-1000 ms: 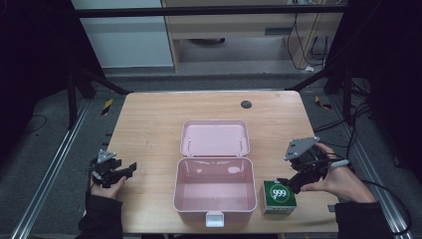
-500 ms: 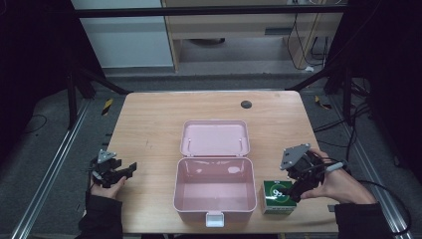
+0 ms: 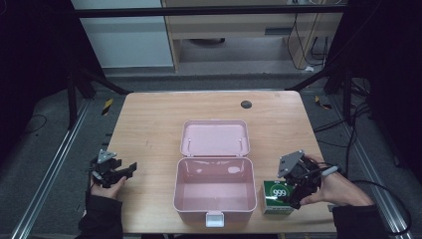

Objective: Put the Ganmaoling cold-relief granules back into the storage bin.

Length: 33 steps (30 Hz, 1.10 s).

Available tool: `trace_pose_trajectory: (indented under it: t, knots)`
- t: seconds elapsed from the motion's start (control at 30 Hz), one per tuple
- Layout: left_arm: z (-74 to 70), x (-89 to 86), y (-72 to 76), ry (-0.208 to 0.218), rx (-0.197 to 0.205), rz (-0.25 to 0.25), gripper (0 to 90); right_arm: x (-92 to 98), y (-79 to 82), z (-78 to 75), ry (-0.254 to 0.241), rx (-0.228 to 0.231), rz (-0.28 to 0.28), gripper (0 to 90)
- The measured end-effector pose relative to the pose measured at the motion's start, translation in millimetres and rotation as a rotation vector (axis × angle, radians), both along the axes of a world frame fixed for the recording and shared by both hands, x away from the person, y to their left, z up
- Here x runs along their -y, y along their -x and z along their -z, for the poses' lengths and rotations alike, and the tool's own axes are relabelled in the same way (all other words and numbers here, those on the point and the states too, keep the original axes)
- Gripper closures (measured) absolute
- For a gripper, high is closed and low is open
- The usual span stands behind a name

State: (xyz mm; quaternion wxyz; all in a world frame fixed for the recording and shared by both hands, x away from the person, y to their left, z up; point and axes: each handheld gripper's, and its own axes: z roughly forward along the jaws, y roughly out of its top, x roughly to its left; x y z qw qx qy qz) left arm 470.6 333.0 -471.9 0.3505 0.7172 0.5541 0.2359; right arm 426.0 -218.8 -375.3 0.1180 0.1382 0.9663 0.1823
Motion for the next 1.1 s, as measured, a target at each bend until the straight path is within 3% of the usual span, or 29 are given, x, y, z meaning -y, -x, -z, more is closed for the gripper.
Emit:
trace_pose_trajectory:
  t: [0.47,1.1]
  knots:
    - [0.1,0.2,0.0,0.001,-0.001,0.001,33.8,-3.6,1.5,19.3,0.032,-0.046,-0.02,1.4]
    - [0.1,0.0,-0.1,0.0,0.0,0.001,33.7,-13.4,-0.3,34.7,0.081,-0.096,-0.058,1.9]
